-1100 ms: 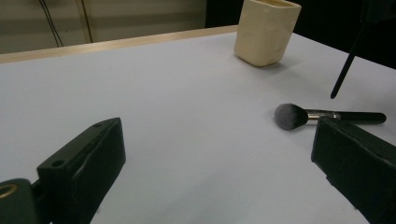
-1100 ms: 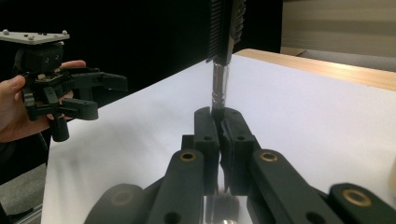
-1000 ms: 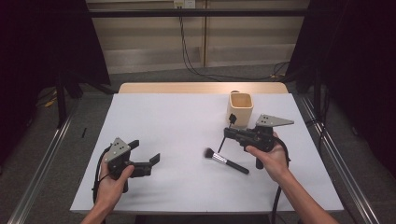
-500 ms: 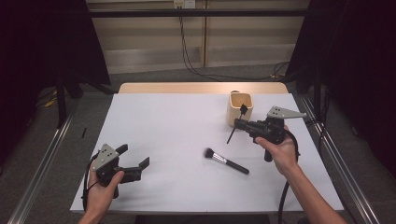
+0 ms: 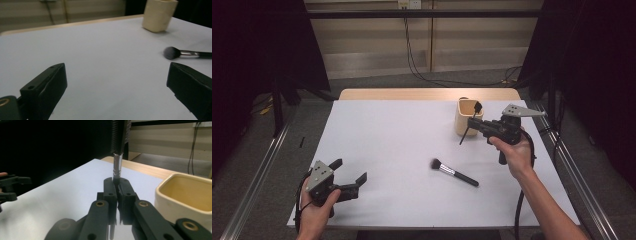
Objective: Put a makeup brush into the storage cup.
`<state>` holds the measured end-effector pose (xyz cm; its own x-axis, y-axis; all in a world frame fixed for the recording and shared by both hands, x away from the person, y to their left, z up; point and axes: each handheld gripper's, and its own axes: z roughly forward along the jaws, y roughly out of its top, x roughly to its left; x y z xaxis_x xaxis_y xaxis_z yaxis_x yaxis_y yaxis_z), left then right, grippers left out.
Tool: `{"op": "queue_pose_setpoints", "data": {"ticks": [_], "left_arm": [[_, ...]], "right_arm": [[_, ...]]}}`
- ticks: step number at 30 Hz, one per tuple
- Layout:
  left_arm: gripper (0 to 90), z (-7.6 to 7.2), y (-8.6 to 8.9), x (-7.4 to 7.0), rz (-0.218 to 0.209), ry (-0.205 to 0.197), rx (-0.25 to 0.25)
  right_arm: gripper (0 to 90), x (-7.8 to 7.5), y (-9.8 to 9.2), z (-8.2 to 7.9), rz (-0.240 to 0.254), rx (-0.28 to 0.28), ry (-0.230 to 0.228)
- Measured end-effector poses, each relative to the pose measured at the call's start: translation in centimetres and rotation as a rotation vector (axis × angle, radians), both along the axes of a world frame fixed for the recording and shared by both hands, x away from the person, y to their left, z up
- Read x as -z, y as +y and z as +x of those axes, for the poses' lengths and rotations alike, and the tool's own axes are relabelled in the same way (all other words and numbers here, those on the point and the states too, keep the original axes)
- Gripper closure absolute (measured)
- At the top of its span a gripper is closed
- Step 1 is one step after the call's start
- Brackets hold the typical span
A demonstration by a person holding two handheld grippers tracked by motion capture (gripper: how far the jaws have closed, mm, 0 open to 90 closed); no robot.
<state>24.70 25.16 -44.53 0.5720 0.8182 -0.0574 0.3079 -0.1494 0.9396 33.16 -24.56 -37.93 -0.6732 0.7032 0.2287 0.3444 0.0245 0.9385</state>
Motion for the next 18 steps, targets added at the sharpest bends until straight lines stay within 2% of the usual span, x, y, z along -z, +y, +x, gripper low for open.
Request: {"op": "queue_pose_setpoints", "data": {"ticks": [1,3,8,13,18], "left_arm": [[2.7,-0.1,0.0,-0.1,-0.009,0.001,0.016],[2.5,-0.2,0.1,0.0,0.002,-0.019,-0.004],[2.2,0.1,0.5,0.4,0.006,-0.003,-0.005],[2.3,0.4,0.4,0.4,0.004,-0.017,-0.004],[2.5,0.6,0.8,0.4,0.002,-0.010,-0.016]], "right_arm": [[86.4,-0.2,-0.1,0.1,-0.007,0.001,-0.004],[86.4,-0.5,-0.2,0.4,-0.009,0.003,-0.007],[86.4,-1.3,-0.5,0.9,-0.008,0.011,-0.026],[86.4,-2.3,-0.8,1.8,-0.016,0.037,-0.033],[86.3,-3.4,-1.3,2.7,-0.006,0.070,-0.053]]}}
